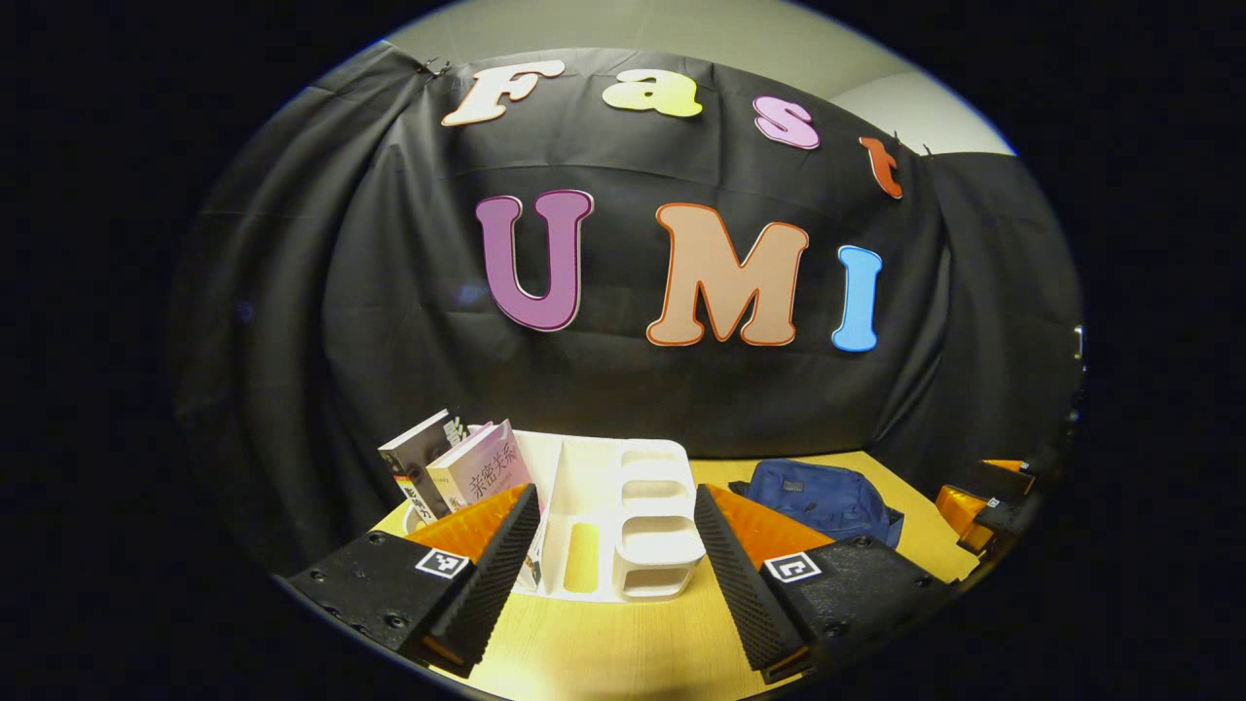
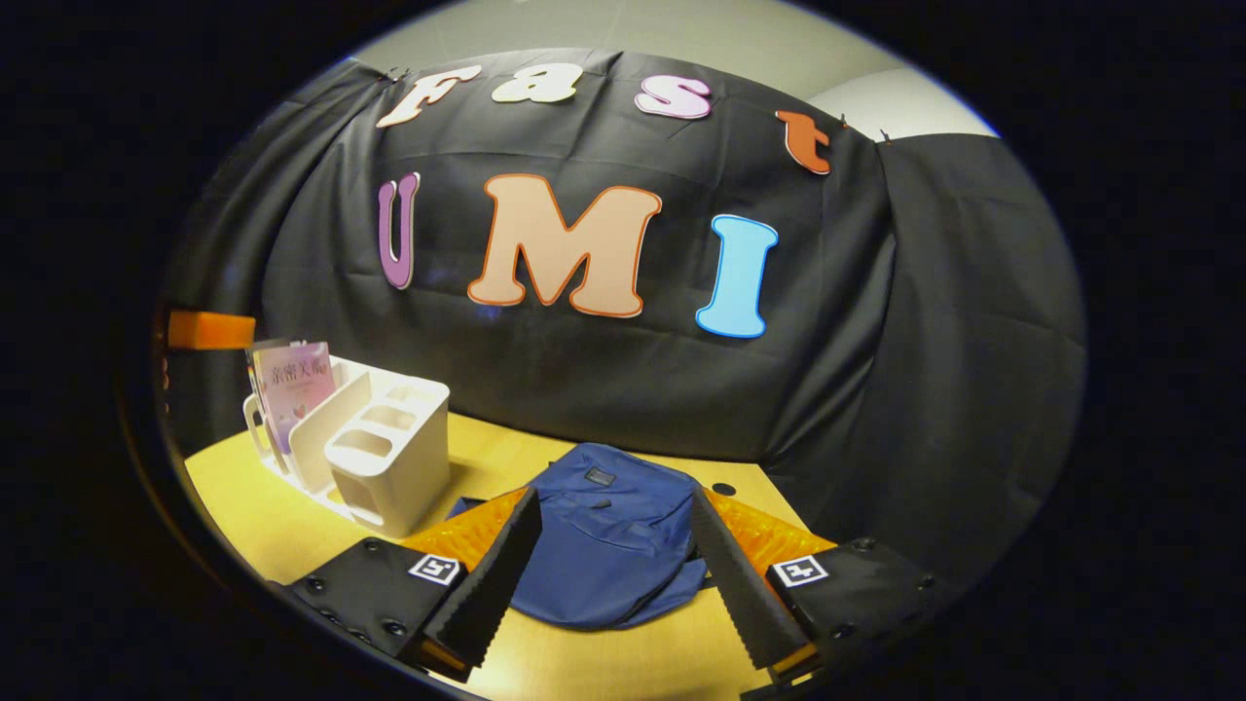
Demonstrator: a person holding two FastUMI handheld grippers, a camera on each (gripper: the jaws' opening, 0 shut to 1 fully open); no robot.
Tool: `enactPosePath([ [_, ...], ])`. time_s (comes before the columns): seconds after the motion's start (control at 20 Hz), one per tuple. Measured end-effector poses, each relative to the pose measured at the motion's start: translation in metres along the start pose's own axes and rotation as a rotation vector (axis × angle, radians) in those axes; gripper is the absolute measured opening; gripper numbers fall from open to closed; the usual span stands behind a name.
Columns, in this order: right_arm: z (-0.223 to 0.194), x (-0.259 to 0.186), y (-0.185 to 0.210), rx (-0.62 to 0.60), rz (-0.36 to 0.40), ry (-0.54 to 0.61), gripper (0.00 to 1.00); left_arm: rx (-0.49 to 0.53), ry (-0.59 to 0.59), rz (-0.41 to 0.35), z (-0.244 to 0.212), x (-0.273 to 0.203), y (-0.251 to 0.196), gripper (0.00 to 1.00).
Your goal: Open the schoolbag, grab two books from the bookshelf and put them into the schoolbag.
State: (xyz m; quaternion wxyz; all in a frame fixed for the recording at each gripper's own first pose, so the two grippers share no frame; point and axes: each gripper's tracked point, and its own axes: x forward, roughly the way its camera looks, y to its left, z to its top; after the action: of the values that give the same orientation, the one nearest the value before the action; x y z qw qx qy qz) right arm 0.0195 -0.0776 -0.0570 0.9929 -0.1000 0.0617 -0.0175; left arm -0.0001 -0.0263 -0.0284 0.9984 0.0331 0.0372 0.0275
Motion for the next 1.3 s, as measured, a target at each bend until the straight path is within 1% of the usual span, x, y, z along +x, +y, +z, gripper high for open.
enactPosePath([
  [0.1, -0.020, 0.006, 0.003, -0.083, 0.032, 0.030, 0.96, 0.001, 0.009, 0.014, -0.003, -0.002, 0.002, 0.94],
  [0.15, -0.032, 0.007, 0.005, -0.128, 0.052, 0.042, 0.95, -0.004, 0.013, 0.019, -0.004, -0.003, 0.002, 0.89],
  [0.2, -0.042, 0.007, 0.007, -0.177, 0.071, 0.052, 0.95, -0.010, 0.018, 0.023, -0.004, -0.004, 0.002, 0.94],
  [0.3, -0.059, 0.008, 0.011, -0.272, 0.102, 0.057, 0.94, -0.017, 0.029, 0.040, -0.008, -0.005, 0.006, 0.94],
  [0.35, -0.067, 0.009, 0.013, -0.313, 0.110, 0.055, 0.92, -0.021, 0.033, 0.049, -0.010, -0.005, 0.008, 0.94],
  [0.55, -0.102, 0.013, 0.025, -0.472, 0.147, 0.067, 0.92, -0.034, 0.052, 0.085, -0.015, -0.007, 0.016, 0.94],
  [0.6, -0.109, 0.012, 0.029, -0.500, 0.158, 0.073, 0.98, -0.036, 0.054, 0.094, -0.016, -0.007, 0.019, 0.94],
  [0.65, -0.117, 0.014, 0.032, -0.527, 0.164, 0.077, 0.92, -0.037, 0.055, 0.102, -0.017, -0.008, 0.021, 0.94],
  [0.8, -0.134, 0.016, 0.044, -0.601, 0.179, 0.092, 0.92, -0.035, 0.060, 0.126, -0.017, -0.009, 0.027, 0.94],
  [1.15, -0.164, 0.030, 0.073, -0.755, 0.231, 0.077, 0.92, -0.018, 0.064, 0.167, -0.017, -0.011, 0.039, 0.94],
  [1.3, -0.172, 0.037, 0.082, -0.793, 0.246, 0.085, 0.91, -0.018, 0.063, 0.177, -0.016, -0.012, 0.042, 0.94],
])
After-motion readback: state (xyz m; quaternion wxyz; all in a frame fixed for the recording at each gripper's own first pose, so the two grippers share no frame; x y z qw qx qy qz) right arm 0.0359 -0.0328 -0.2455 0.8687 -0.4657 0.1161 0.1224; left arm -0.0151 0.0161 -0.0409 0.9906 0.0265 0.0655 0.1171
